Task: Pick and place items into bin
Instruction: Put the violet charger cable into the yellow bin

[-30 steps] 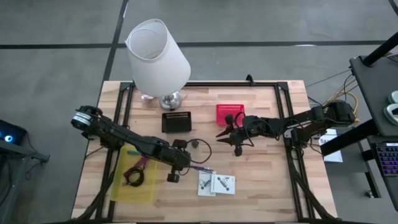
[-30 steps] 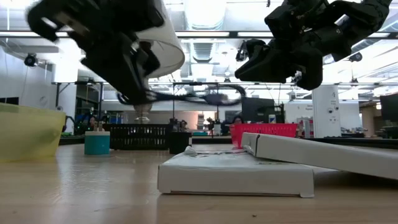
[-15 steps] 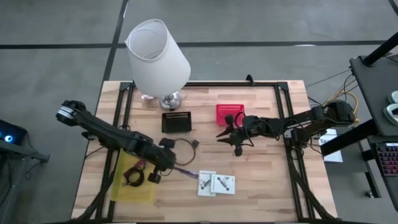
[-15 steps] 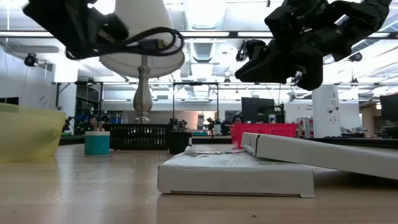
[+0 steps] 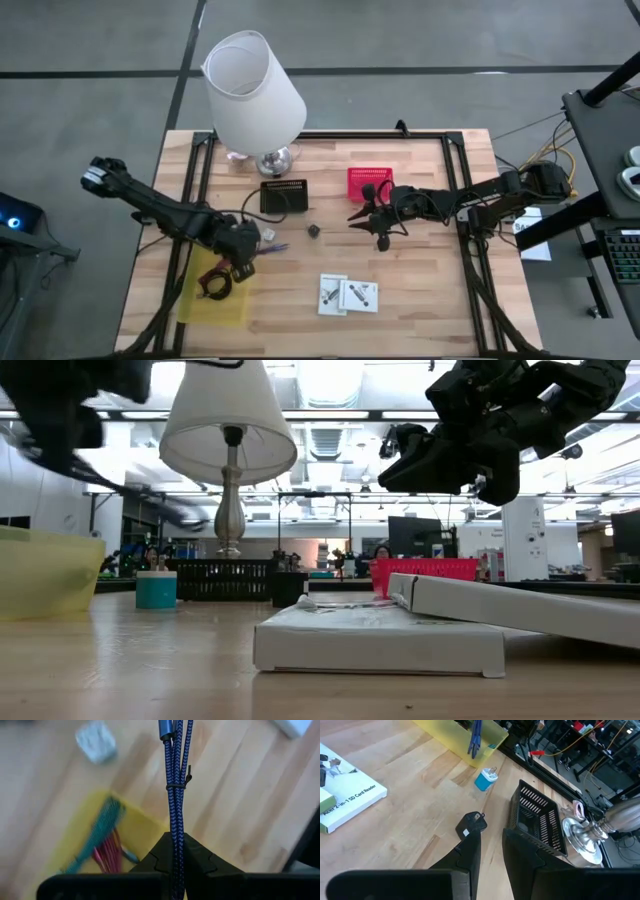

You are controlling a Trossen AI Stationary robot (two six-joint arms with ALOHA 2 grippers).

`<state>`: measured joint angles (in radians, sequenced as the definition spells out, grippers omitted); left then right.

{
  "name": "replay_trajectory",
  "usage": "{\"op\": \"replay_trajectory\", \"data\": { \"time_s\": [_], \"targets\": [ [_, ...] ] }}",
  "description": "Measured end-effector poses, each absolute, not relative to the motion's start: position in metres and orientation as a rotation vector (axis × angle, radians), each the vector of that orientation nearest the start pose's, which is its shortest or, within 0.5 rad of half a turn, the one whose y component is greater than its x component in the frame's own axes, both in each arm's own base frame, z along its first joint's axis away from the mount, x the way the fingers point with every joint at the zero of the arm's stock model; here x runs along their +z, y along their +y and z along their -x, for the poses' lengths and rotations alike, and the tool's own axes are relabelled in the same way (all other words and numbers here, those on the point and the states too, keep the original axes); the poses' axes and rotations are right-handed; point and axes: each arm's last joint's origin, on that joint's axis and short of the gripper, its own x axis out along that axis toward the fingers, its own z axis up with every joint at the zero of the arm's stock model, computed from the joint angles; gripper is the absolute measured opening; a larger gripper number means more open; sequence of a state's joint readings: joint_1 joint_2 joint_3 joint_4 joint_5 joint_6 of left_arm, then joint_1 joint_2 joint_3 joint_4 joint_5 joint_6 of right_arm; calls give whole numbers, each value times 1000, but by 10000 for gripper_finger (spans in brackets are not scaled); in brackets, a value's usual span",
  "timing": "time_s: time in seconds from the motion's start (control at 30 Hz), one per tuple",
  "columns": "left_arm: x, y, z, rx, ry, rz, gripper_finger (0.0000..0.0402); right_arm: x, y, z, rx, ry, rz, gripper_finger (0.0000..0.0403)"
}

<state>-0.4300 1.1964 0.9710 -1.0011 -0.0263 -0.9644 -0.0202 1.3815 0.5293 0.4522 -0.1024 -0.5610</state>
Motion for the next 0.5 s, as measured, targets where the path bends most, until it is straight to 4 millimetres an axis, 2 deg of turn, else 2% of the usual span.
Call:
{"op": "replay_trajectory", "data": {
  "time_s": [0.17,0.33,0.5],
  "targets": [
    [267,-93,-185,201,1304,653,2,180,-2,-266,190,365,529,68],
    [282,-97,-178,179,1372,647,2,180,-2,-266,191,365,529,68],
    [295,-96,-163,282,1502,692,2,180,-2,-266,191,365,529,68]
  ]
}}
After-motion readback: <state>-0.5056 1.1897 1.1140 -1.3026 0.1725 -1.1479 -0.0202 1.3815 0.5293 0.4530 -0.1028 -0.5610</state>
